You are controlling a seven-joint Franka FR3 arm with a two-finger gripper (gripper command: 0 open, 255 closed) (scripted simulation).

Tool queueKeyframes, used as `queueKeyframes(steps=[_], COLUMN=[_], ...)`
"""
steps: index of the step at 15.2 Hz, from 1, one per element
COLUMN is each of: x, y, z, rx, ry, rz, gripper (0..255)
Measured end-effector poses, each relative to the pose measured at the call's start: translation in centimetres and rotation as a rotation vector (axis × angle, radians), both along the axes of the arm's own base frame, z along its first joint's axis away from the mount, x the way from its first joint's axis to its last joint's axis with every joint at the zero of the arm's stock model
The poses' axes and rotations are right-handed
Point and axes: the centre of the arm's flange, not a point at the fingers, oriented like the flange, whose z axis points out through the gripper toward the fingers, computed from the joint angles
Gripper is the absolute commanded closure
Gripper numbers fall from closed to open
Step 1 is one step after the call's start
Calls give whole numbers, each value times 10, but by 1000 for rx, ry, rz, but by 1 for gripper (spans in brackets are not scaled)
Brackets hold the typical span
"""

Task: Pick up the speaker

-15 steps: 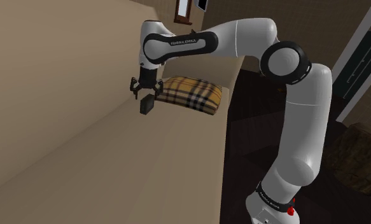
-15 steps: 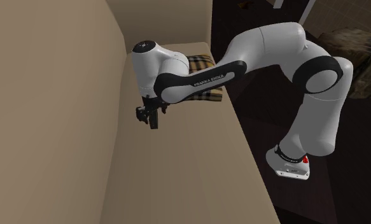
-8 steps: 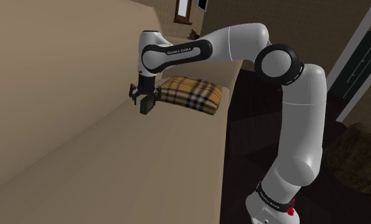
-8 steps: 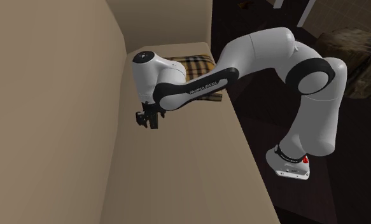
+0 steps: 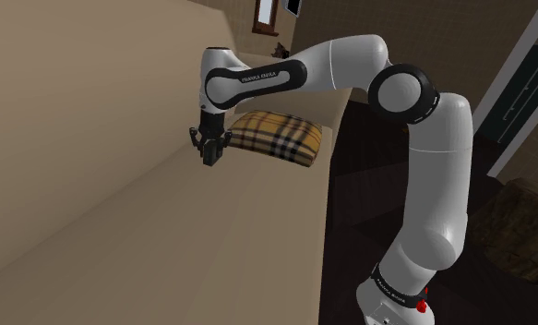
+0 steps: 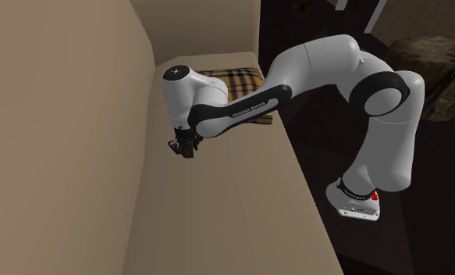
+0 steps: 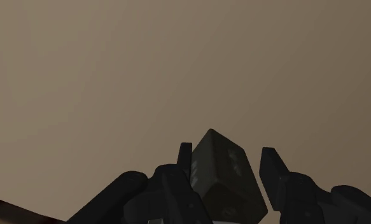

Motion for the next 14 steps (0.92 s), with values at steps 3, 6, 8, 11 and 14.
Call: queueKeyframes(steps=[3,6,8,11,14], x=[0,0,1,-1,0], y=[0,0,0,-1,-1], z=[0,6,15,30,45], rx=[0,0,0,0,0], ry=[0,1,1,1,1], rz=[0,0,0,0,0], gripper=[255,255,255,255,255])
